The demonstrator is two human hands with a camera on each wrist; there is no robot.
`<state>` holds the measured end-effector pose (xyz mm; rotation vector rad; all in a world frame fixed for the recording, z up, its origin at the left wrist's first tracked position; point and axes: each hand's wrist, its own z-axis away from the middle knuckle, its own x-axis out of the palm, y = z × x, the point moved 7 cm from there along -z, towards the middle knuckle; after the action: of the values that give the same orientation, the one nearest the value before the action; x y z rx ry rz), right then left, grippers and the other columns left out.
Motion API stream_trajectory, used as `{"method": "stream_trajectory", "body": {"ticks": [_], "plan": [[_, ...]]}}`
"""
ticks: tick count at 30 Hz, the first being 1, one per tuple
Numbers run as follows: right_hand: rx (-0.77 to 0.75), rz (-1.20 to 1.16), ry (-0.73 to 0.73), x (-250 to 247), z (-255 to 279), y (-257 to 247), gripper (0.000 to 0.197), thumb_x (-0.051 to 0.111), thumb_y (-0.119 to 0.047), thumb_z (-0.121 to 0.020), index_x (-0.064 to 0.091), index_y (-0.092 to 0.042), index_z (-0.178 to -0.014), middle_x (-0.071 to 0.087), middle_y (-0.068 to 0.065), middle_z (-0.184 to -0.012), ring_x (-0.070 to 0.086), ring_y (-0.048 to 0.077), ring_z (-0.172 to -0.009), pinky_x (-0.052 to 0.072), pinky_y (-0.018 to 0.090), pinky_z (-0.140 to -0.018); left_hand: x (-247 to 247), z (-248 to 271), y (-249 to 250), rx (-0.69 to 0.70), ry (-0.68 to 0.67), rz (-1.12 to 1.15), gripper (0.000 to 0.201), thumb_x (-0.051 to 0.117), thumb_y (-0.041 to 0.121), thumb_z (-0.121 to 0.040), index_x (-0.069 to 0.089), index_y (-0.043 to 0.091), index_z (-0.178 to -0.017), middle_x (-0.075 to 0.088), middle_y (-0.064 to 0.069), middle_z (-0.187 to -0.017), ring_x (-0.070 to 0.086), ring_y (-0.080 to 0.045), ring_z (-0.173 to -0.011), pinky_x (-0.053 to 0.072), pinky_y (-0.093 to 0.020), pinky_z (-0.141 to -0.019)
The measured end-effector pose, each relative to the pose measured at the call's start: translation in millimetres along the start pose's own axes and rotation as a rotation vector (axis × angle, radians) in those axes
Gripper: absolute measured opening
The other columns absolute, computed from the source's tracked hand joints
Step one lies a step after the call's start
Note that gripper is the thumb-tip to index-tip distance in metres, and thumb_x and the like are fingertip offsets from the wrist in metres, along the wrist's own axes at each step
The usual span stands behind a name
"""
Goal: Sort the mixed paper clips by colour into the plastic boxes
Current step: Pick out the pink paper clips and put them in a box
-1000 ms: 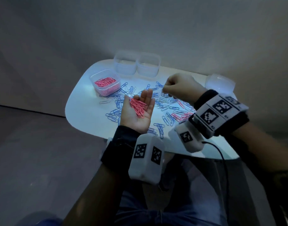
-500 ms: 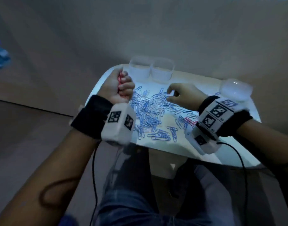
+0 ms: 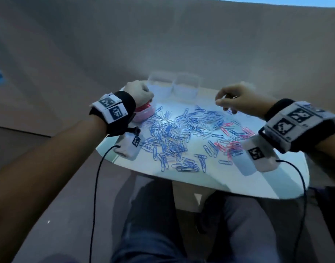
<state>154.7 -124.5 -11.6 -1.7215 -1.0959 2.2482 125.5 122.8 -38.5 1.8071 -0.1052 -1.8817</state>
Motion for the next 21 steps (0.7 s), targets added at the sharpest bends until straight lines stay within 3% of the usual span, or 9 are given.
{"method": "stream_trajectory", "body": {"ticks": [3, 6, 8, 11, 13, 15, 17, 21], "plan": [[0.084, 0.023, 0.058, -28.1, 16.5, 40.8, 0.013, 0.056, -0.004, -0.089, 0.064, 0.003, -0.097, 0.054, 0.006, -0.063, 0.046, 0.012, -0.046, 0.035, 0.005, -0.04, -7.2, 8.1, 8.1, 0.06, 0.02, -0.096, 0.018, 0.059, 0.02, -0.087, 0.073, 0.009, -0.093, 0.067, -0.011, -0.091, 0.06, -0.025, -0.086, 0.04, -0.025, -0.067], [0.145, 0.277, -0.074, -20.7, 29.4, 73.9, 0.01, 0.061, -0.006, -0.085, 0.068, -0.004, -0.092, 0.063, 0.006, -0.071, 0.052, 0.013, -0.056, 0.049, 0.017, -0.063, -18.3, 27.9, 35.8, 0.145, 0.15, -0.118, 0.019, 0.063, 0.025, -0.084, 0.072, 0.013, -0.096, 0.069, -0.006, -0.101, 0.062, -0.026, -0.093, 0.045, -0.031, -0.077], [0.139, 0.391, -0.179, -3.2, 36.5, 83.0, 0.019, 0.064, -0.007, -0.083, 0.068, -0.005, -0.102, 0.065, 0.005, -0.084, 0.055, 0.017, -0.071, 0.042, 0.021, -0.07, -7.9, 45.6, 71.4, 0.252, 0.17, -0.08, 0.016, 0.065, 0.025, -0.083, 0.069, 0.014, -0.094, 0.066, -0.003, -0.099, 0.06, -0.023, -0.093, 0.045, -0.031, -0.08], [0.072, 0.438, -0.201, 15.7, 39.5, 79.7, 0.036, 0.07, -0.014, -0.08, 0.064, -0.01, -0.115, 0.064, 0.007, -0.107, 0.058, 0.022, -0.098, 0.041, 0.026, -0.084, 48.4, 67.9, 130.2, 0.427, -0.132, -0.063, 0.016, 0.069, 0.018, -0.081, 0.069, 0.011, -0.095, 0.066, -0.004, -0.097, 0.059, -0.019, -0.088, 0.043, -0.025, -0.078], [0.054, 0.438, -0.197, 21.0, 36.8, 81.3, 0.034, 0.069, -0.017, -0.08, 0.063, -0.01, -0.113, 0.064, 0.008, -0.109, 0.057, 0.024, -0.102, 0.042, 0.028, -0.086, 88.7, 75.1, 156.7, 0.474, -0.325, -0.144, 0.024, 0.07, 0.016, -0.081, 0.068, 0.01, -0.104, 0.065, -0.005, -0.098, 0.058, -0.02, -0.092, 0.042, -0.023, -0.078], [0.08, 0.434, -0.202, 21.3, 33.8, 87.0, 0.03, 0.068, -0.018, -0.081, 0.063, -0.011, -0.11, 0.064, 0.008, -0.108, 0.057, 0.023, -0.101, 0.042, 0.03, -0.085, 112.1, 69.9, 171.0, 0.488, -0.365, -0.218, 0.028, 0.066, 0.015, -0.083, 0.065, 0.012, -0.111, 0.064, -0.006, -0.108, 0.058, -0.022, -0.102, 0.042, -0.024, -0.08], [0.084, 0.429, -0.198, 19.9, 31.0, 89.7, 0.028, 0.068, -0.018, -0.081, 0.064, -0.011, -0.108, 0.064, 0.007, -0.107, 0.056, 0.022, -0.101, 0.042, 0.028, -0.083, 117.7, 59.9, 180.7, 0.491, -0.321, -0.232, 0.028, 0.063, 0.013, -0.085, 0.062, 0.012, -0.113, 0.063, -0.009, -0.114, 0.057, -0.024, -0.106, 0.043, -0.027, -0.084], [0.053, 0.362, -0.018, 9.1, 18.5, 80.1, 0.023, 0.062, -0.015, -0.083, 0.066, -0.011, -0.105, 0.063, 0.009, -0.107, 0.056, 0.025, -0.103, 0.041, 0.028, -0.082, 121.5, 46.5, 190.0, 0.505, -0.358, -0.31, 0.028, 0.07, 0.016, -0.081, 0.065, 0.01, -0.108, 0.065, -0.009, -0.105, 0.059, -0.025, -0.104, 0.045, -0.031, -0.084]]}}
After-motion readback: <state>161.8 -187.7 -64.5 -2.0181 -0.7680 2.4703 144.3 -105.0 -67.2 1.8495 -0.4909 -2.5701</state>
